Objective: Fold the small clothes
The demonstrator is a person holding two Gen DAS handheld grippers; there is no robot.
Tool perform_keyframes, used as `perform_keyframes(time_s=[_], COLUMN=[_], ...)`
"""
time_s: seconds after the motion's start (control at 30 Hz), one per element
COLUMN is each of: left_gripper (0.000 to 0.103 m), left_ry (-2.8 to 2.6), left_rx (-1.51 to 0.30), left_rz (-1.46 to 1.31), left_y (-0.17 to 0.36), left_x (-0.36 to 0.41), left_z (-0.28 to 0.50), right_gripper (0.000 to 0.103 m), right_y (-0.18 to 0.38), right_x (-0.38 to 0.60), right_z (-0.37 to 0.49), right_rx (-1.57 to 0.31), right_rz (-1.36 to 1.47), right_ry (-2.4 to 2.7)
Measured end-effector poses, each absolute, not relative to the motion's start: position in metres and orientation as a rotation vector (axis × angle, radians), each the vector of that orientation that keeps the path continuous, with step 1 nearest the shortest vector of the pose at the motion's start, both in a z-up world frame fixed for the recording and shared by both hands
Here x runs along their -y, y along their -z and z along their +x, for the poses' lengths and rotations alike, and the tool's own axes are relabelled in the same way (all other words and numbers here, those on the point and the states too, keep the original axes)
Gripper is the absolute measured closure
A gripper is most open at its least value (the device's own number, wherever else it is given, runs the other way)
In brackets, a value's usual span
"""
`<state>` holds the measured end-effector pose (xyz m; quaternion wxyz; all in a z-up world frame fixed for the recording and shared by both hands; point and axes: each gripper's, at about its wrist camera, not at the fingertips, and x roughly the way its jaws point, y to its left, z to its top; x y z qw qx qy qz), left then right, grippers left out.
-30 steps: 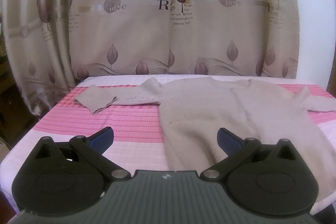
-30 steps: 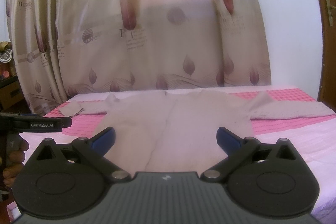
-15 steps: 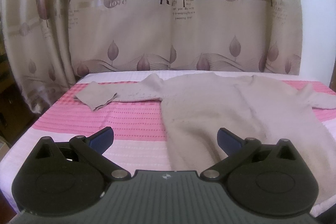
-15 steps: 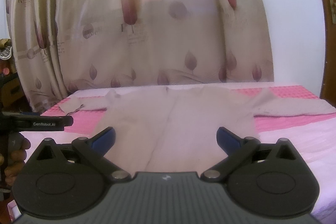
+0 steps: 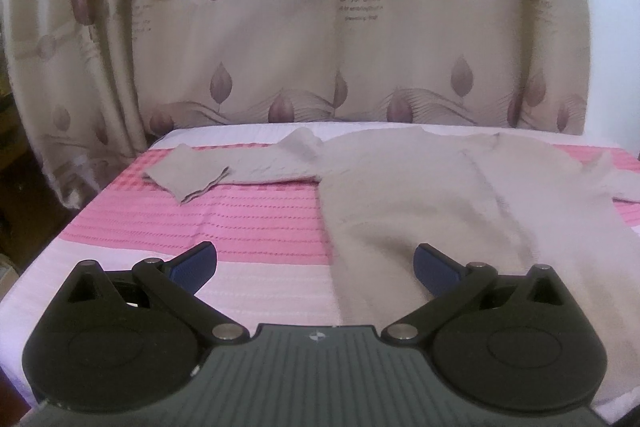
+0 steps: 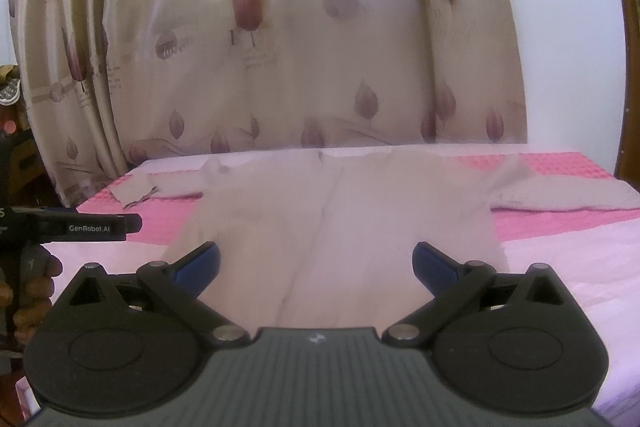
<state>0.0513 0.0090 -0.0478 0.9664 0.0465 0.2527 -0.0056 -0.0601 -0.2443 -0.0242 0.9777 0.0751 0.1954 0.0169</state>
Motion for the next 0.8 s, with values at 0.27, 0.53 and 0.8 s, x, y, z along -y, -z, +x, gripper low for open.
perform_keyframes(time_s=[0.27, 0.53, 0.8], left_gripper=[0.0, 0.0, 0.004], left_ry=[-0.036, -0.076, -0.162], left_rx=[-0.54, -0.555, -0.477], left_rz=[0.088, 0.124, 0.281], left_y=[0.059, 0.076, 0.094], left_x=[-0.026, -0.043, -0.078], left_z=[0.072, 0.101, 0.155], right_gripper=[0.0, 0.0, 0.0], right_y=[0.029, 0.037, 0.049], right_x=[0.241, 0.237, 0.235], right_z=[-0.05, -0.035, -0.02], right_rx=[-0.424, -0.461, -0.511], right_rz=[0.153, 0.146, 0.143], right_ry=[-0.034, -0.042, -0.037])
